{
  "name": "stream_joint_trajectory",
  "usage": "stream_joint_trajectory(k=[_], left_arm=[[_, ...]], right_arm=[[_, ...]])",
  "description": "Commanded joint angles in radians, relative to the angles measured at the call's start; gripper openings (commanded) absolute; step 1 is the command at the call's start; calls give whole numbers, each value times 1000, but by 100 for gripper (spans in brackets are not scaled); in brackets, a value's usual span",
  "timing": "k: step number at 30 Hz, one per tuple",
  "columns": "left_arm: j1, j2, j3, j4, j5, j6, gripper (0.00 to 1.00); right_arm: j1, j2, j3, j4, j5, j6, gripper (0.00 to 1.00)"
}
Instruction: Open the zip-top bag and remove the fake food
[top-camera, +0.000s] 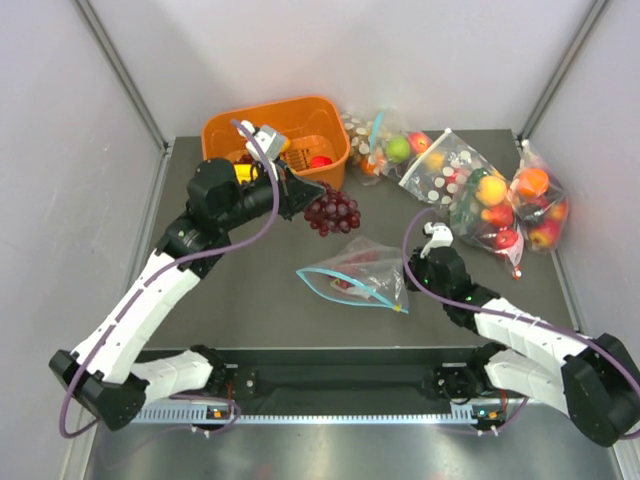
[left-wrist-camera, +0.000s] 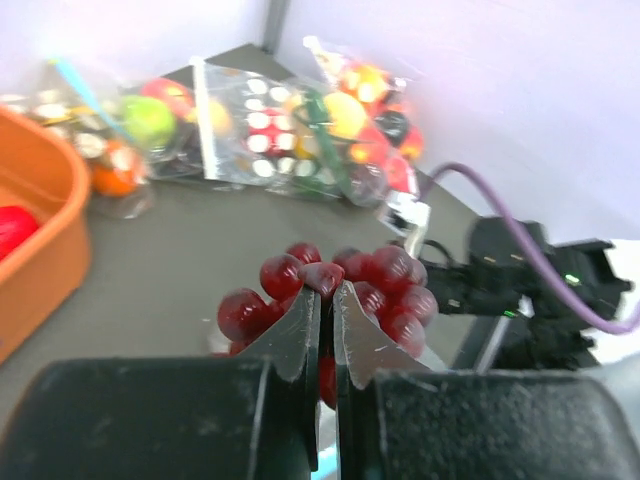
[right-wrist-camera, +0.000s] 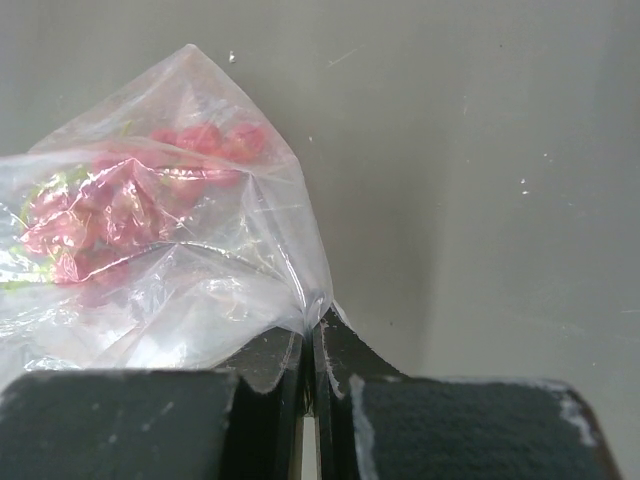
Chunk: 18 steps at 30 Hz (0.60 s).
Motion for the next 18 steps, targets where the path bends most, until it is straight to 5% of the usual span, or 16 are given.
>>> stream_joint_trajectory(k=[1,5,13,18], left_arm=[[78,53,89,29,16,19,0],[221,168,197,3,26,18,0],[338,387,393,49,-284,65,0],[419,551,533,29,-318,65,0]], right_arm=[[-8,-30,10,15,-12,-15,0],[-8,-47,10,4,-18,-18,0],[-8,-82,7,-27,-32,-21,0],[-10,-102,10,-44,-38,-26,0]])
